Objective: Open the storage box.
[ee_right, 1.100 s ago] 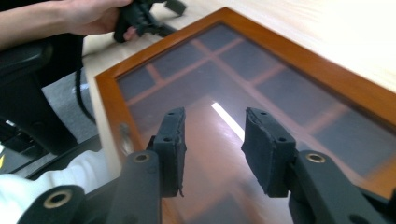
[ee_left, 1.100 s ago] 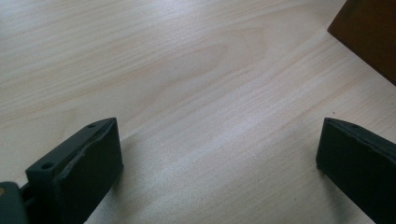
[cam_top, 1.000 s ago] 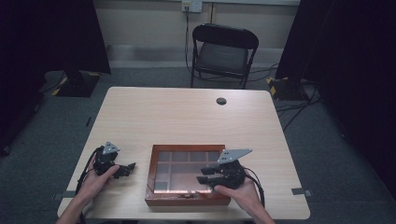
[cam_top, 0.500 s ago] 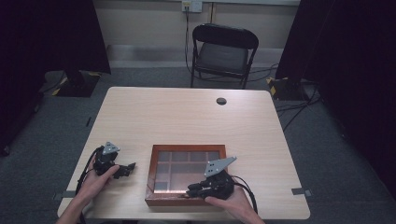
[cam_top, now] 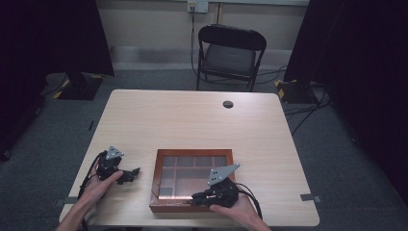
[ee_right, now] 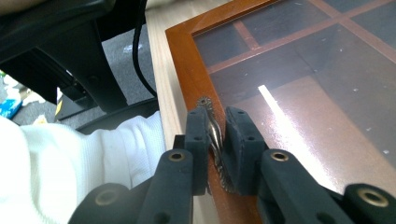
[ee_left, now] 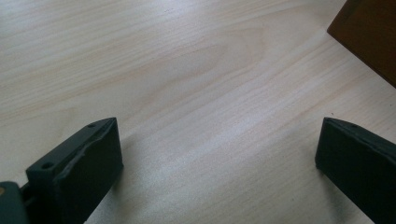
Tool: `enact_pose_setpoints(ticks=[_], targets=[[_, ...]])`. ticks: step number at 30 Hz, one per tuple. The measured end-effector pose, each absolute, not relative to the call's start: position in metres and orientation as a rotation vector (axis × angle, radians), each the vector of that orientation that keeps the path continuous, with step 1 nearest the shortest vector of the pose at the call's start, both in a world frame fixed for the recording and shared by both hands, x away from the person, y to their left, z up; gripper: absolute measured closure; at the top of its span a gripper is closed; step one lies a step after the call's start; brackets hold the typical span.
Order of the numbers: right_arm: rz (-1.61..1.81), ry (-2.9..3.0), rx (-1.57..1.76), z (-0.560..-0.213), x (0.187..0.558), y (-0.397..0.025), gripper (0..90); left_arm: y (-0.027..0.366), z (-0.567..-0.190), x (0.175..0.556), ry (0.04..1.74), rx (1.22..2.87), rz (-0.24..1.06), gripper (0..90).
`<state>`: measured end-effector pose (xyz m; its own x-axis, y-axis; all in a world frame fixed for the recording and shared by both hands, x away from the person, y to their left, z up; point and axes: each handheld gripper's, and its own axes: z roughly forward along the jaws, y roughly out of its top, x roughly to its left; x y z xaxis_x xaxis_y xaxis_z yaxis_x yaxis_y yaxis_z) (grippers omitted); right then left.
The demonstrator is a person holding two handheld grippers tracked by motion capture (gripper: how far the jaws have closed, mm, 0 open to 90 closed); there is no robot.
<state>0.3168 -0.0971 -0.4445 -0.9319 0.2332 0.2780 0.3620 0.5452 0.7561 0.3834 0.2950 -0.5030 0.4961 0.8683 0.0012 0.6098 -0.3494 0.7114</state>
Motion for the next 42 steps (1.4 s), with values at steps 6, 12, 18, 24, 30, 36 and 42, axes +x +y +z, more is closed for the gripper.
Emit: enact_pose_setpoints(ticks=[6,12,18,24,30,36,42], targets=[[-1.343,-2.641,-0.498,-0.444,0.316,-0.097,81.7,0.294,-0.503,0.383,1.215,2.078,0.507,0.0],[-1.334,-2.656,-0.484,-0.443,0.316,-0.095,82.3,0.294,-0.503,0.383,1.217,2.08,0.508,0.5],[-1.325,-2.66,-0.487,-0.442,0.316,-0.095,82.4,0.293,-0.5,0.381,1.207,2.079,0.502,9.2],[-1.312,-2.661,-0.482,-0.441,0.317,-0.093,82.5,0.292,-0.498,0.38,1.19,2.083,0.484,15.5],[-1.321,-2.647,-0.492,-0.436,0.317,-0.094,82.7,0.288,-0.495,0.377,1.143,2.089,0.475,15.7],[-1.341,-2.651,-0.486,-0.429,0.317,-0.094,82.8,0.285,-0.487,0.371,1.086,2.048,0.466,15.9],[-1.344,-2.65,-0.495,-0.421,0.318,-0.095,83.0,0.278,-0.48,0.367,1.032,2.021,0.465,16.0]])
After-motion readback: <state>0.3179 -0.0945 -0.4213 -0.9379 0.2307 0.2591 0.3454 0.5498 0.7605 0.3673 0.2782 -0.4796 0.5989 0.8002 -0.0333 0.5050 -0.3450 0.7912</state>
